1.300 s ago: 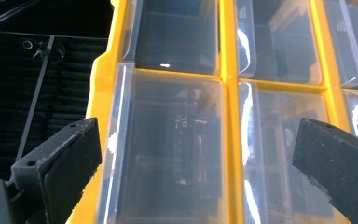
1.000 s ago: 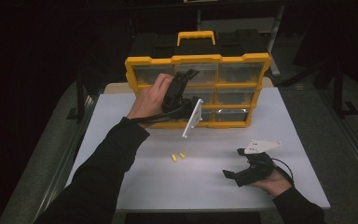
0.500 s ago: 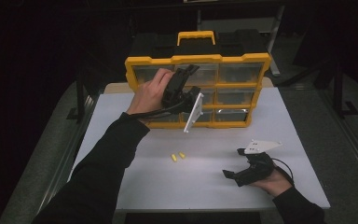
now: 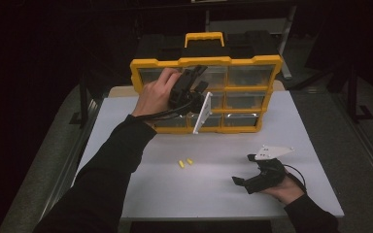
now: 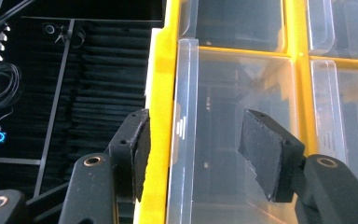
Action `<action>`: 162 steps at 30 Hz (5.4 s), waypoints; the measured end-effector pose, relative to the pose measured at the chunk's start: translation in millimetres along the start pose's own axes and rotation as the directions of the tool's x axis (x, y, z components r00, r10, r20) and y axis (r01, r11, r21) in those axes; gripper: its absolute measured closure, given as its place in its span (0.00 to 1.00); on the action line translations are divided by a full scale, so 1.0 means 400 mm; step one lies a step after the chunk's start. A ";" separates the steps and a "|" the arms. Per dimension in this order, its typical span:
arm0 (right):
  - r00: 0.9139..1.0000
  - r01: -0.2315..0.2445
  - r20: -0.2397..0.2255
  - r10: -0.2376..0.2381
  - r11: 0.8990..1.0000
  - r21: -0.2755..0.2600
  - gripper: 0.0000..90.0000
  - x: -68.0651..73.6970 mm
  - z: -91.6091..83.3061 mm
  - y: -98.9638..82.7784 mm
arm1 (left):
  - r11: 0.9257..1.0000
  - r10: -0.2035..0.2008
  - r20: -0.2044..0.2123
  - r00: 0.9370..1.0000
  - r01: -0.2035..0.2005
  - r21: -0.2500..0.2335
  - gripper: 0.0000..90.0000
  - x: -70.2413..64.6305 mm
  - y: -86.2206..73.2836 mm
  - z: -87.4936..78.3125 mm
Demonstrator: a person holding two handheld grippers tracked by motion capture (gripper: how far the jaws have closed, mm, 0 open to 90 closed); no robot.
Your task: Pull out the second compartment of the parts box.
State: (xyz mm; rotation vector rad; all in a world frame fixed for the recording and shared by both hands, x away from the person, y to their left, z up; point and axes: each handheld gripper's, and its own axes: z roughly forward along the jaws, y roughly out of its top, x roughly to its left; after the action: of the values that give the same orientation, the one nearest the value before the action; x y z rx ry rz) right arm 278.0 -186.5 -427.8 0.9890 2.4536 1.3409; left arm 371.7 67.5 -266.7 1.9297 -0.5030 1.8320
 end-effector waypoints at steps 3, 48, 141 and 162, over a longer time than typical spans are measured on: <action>1.000 0.003 0.001 -0.003 1.000 -0.002 0.00 0.000 0.000 0.000 | 1.000 0.007 -0.001 1.000 -0.007 0.003 0.54 0.004 0.002 0.002; 1.000 0.005 0.002 -0.005 1.000 -0.013 0.00 0.002 -0.004 0.001 | 0.996 0.049 0.016 0.999 -0.050 0.068 0.88 0.018 -0.002 0.017; 1.000 -0.005 0.011 0.005 1.000 -0.009 0.00 0.002 -0.002 0.000 | 0.992 0.125 -0.053 0.991 -0.126 -0.018 0.89 -0.002 0.060 -0.149; 1.000 -0.005 0.011 0.005 1.000 -0.007 0.00 0.002 -0.002 0.000 | 0.992 0.124 -0.057 0.991 -0.125 -0.028 0.88 -0.023 0.066 -0.163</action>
State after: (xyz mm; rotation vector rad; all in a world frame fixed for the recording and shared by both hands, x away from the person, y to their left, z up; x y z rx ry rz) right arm 276.9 -186.4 -427.4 0.9985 2.4387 1.3414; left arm 302.0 80.1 -272.2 1.8590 -0.6435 1.9365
